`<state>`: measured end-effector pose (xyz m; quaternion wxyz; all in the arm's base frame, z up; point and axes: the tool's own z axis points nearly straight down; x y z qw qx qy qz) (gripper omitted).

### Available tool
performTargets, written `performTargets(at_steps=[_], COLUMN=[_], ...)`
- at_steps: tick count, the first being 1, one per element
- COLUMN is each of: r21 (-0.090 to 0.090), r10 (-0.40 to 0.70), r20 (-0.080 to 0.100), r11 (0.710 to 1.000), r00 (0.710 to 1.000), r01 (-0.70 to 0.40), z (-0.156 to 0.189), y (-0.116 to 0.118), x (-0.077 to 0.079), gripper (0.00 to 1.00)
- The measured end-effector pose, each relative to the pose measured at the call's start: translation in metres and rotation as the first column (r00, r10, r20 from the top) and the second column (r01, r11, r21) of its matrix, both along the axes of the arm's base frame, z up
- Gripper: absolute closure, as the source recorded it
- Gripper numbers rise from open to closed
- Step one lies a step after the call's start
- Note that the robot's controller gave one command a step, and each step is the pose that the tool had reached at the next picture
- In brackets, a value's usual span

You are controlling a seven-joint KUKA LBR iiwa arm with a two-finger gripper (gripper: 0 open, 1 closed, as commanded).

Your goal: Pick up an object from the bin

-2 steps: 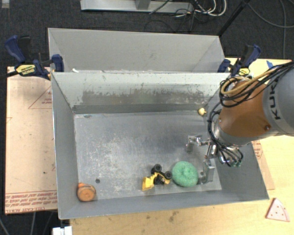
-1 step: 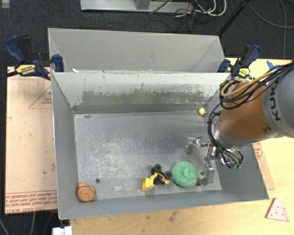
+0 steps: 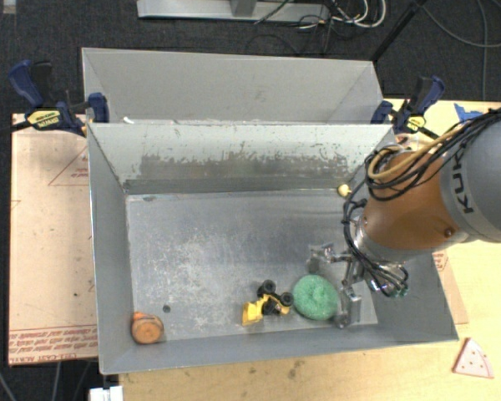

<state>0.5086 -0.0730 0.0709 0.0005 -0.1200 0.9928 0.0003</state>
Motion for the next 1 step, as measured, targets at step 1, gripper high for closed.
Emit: performTargets(at_steps=[1], r21=[-0.003], r10=[0.114], r20=[0.014], r11=[0.994], r00=[0.993], r01=[-0.114], z=[0.0008], y=[0.0241], x=[-0.0179], gripper=[0.0])
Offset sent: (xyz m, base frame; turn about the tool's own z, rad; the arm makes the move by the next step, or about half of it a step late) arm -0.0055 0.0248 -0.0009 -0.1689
